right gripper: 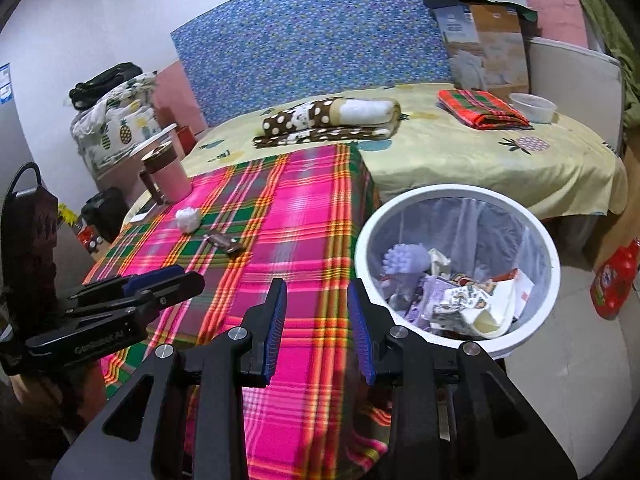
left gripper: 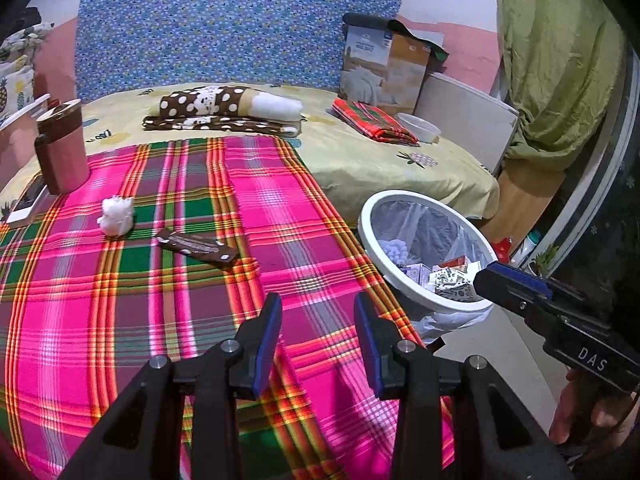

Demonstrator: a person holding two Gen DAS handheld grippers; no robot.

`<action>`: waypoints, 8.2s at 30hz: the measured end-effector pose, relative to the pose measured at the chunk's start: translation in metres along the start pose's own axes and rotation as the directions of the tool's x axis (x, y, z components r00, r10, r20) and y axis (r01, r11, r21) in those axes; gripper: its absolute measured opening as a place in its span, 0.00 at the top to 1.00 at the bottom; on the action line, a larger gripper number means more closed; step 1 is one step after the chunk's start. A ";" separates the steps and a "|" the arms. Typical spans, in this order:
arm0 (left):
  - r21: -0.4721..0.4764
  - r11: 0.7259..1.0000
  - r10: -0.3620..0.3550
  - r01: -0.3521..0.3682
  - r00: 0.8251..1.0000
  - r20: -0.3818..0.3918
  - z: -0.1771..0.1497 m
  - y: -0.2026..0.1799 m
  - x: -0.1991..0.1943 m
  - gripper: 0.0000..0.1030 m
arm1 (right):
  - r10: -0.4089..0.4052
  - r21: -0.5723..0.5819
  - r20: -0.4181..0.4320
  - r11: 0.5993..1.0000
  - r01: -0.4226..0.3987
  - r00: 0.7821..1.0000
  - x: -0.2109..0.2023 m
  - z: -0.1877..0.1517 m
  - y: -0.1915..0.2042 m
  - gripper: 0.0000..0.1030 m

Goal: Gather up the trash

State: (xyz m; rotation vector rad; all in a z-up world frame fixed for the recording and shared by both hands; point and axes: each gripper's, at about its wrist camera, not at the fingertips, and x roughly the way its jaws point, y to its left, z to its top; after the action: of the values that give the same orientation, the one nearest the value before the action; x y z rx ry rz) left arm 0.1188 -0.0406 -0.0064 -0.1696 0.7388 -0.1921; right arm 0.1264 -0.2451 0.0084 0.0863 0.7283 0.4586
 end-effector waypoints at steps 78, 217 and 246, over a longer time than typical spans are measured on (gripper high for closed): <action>-0.075 0.958 0.267 -0.275 0.958 -0.103 0.058 0.182 0.089 0.69 | 0.170 -0.152 -0.248 0.966 -0.211 0.954 0.145 0.032 0.077 0.73; 0.119 0.993 -0.023 0.021 1.000 0.018 -0.041 -0.051 -0.045 0.50 | -0.159 0.033 0.040 0.987 0.157 0.987 -0.053 -0.050 0.028 0.61; 0.121 0.992 -0.024 0.022 1.000 0.012 -0.042 -0.054 -0.044 0.50 | -0.159 0.033 0.040 0.987 0.158 0.986 -0.053 -0.050 0.027 0.61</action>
State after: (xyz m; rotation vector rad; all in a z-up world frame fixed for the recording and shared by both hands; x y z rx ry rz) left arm 0.0518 -0.0862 0.0039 -0.0646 0.7098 -0.2565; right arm 0.0491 -0.2481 0.0107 0.0654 0.6942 0.2932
